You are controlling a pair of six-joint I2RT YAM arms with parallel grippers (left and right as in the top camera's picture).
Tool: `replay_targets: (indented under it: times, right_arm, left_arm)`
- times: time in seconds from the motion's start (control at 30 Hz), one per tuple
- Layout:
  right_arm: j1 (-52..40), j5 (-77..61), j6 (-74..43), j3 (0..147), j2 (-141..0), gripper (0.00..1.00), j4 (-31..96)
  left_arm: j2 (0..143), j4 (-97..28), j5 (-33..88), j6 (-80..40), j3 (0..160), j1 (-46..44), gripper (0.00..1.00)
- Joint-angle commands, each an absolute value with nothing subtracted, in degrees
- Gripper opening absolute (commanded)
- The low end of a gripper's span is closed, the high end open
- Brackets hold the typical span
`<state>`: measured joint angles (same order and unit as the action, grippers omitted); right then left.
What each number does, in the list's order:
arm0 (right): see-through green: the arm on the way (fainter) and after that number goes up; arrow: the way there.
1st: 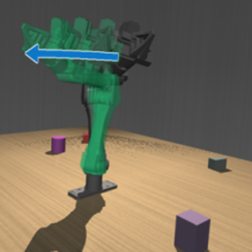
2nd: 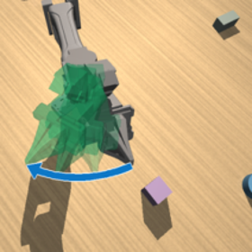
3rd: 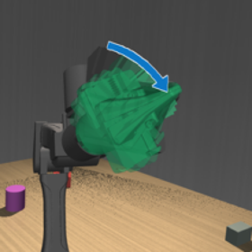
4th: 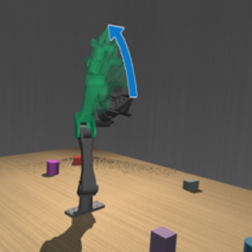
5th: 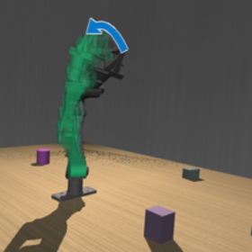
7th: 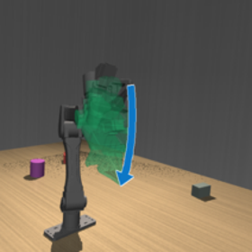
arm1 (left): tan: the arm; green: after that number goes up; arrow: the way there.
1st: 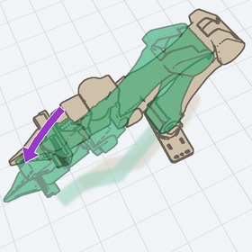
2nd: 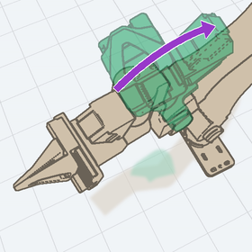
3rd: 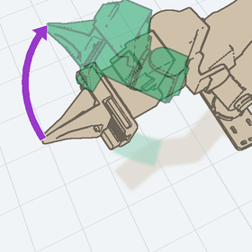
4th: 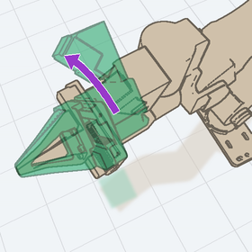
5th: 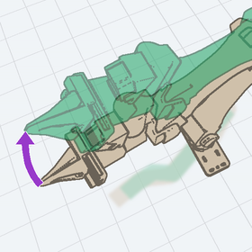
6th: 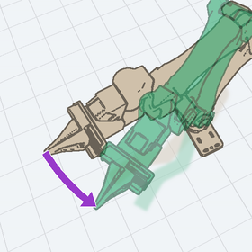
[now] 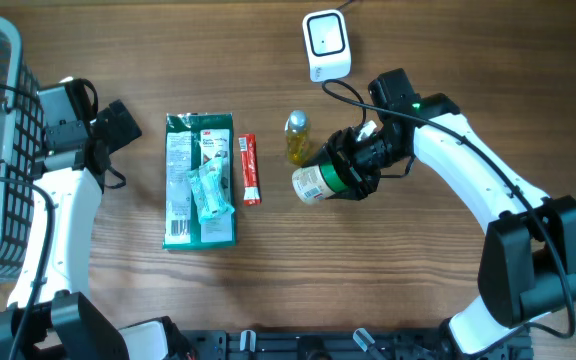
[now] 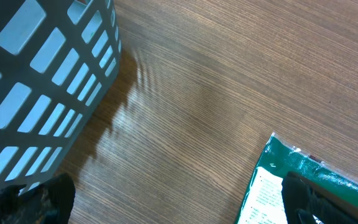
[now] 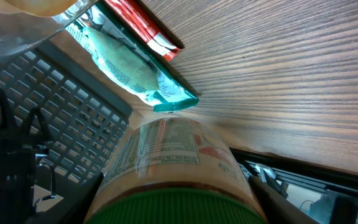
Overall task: Scan the item barcode
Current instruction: 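Lift the jar with the right gripper toward the scanner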
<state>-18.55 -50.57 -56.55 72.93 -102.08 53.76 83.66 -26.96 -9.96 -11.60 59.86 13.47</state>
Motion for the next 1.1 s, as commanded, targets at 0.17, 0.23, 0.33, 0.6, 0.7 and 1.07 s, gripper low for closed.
replay_targets:
  times: [0.17, 0.23, 0.33, 0.6, 0.7, 1.07]
  right_arm:
    - [-18.35, -50.85, -57.41, 74.24, -100.49, 0.1, 53.6]
    - [-18.35, -50.87, -57.41, 74.24, -100.49, 0.1, 53.6]
    - [-18.35, -50.87, -57.39, 74.24, -100.49, 0.1, 53.6]
    - [-18.35, -50.94, -57.54, 74.24, -100.49, 0.1, 53.63]
    - [-18.35, -50.85, -58.65, 74.24, -100.49, 0.1, 52.84]
    - [-18.26, -25.74, -35.7, 74.26, -100.49, 0.04, 53.43]
  left_arm:
    - [82.94, -26.83, -9.87, -10.9, 60.49, 13.74, 1.0]
    - [82.94, -26.83, -9.87, -10.9, 60.49, 13.74, 1.0]
    - [82.94, -26.83, -9.87, -10.9, 60.49, 13.74, 1.0]
    - [82.94, -26.83, -9.87, -10.9, 60.49, 13.74, 1.0]
    - [82.94, -26.83, -9.87, -10.9, 60.49, 13.74, 1.0]
    - [82.94, -26.83, -9.87, -10.9, 60.49, 13.74, 1.0]
